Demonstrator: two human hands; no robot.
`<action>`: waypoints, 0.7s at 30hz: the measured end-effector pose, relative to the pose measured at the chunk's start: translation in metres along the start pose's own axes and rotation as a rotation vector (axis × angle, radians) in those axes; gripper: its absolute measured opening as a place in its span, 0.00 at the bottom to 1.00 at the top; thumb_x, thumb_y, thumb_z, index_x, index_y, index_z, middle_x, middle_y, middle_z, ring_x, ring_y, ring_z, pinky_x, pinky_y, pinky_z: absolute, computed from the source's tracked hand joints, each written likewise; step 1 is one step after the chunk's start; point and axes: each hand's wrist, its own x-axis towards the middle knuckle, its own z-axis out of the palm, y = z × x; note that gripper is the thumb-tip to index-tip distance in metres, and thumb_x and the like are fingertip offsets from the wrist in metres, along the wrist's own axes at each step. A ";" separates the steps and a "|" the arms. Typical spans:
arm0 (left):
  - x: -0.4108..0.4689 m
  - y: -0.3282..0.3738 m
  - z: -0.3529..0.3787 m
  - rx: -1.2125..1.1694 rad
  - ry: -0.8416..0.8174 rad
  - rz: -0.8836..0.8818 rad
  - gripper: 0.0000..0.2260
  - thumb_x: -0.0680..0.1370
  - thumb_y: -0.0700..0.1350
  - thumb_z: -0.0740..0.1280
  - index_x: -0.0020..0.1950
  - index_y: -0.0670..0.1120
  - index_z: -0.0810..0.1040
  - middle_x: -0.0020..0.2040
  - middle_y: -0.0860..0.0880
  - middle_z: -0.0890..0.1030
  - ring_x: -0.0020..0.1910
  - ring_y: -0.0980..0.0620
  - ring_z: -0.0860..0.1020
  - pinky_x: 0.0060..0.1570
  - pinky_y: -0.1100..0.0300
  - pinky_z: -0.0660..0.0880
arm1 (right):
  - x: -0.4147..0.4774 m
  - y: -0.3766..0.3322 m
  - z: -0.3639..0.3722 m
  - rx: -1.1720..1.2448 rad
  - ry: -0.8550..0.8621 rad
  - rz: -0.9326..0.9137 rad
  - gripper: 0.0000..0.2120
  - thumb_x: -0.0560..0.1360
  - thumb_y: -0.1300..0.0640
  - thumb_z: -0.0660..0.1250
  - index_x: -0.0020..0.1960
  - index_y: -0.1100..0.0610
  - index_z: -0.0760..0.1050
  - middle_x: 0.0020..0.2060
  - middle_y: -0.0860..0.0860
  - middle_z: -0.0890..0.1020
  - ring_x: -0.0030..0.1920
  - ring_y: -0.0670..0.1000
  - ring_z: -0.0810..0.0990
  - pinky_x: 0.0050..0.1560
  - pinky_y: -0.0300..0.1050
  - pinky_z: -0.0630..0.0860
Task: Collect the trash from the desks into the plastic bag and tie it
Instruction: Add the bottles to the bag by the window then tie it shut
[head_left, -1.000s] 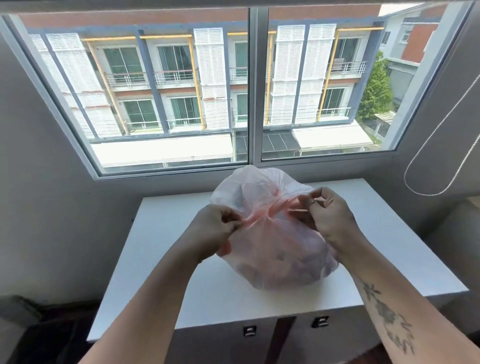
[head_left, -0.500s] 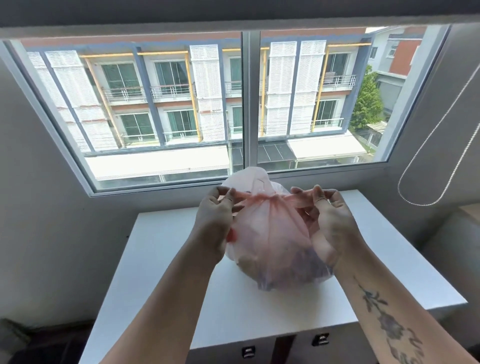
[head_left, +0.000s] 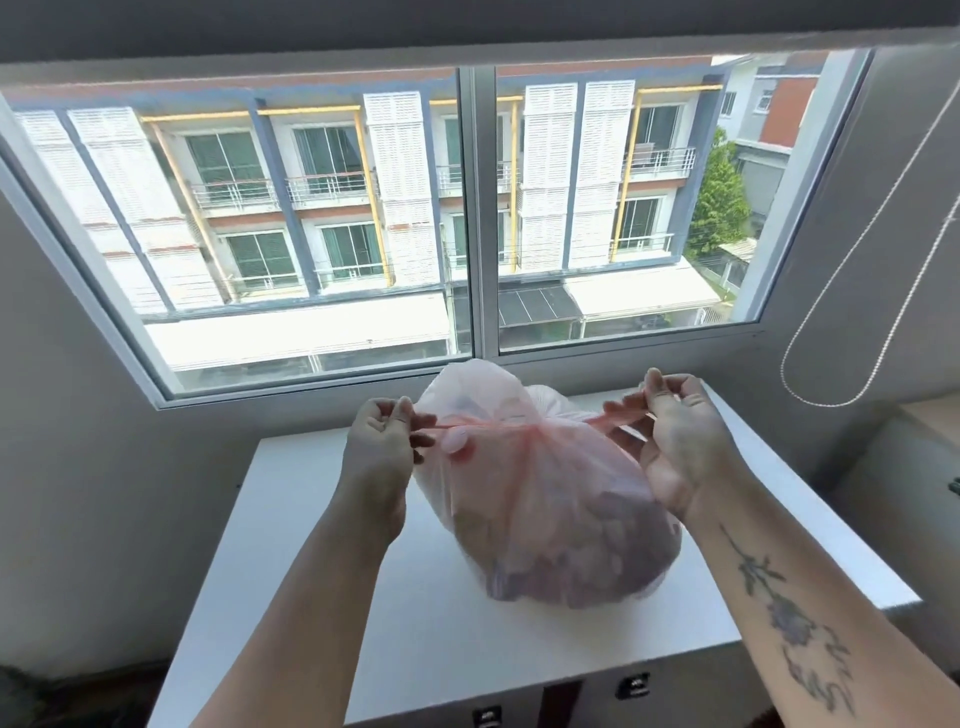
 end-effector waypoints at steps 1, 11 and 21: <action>-0.001 0.004 0.003 0.016 -0.026 0.046 0.07 0.84 0.43 0.58 0.49 0.42 0.72 0.42 0.44 0.83 0.36 0.48 0.79 0.41 0.54 0.76 | -0.001 -0.003 0.005 -0.010 -0.032 -0.027 0.09 0.82 0.55 0.58 0.44 0.54 0.68 0.31 0.53 0.80 0.34 0.54 0.83 0.37 0.56 0.82; -0.014 0.051 0.069 0.098 -0.344 0.360 0.03 0.77 0.40 0.70 0.46 0.40 0.80 0.37 0.45 0.81 0.32 0.50 0.81 0.37 0.57 0.81 | -0.016 -0.013 0.040 -0.236 -0.275 -0.129 0.08 0.73 0.49 0.68 0.40 0.53 0.75 0.35 0.46 0.80 0.41 0.49 0.78 0.47 0.43 0.74; -0.012 0.057 0.082 0.105 -0.383 0.289 0.06 0.76 0.41 0.71 0.45 0.38 0.82 0.33 0.48 0.82 0.32 0.51 0.81 0.37 0.59 0.81 | -0.041 -0.004 -0.019 -0.771 -0.360 -0.208 0.31 0.64 0.35 0.73 0.65 0.41 0.73 0.42 0.46 0.79 0.43 0.43 0.79 0.41 0.34 0.77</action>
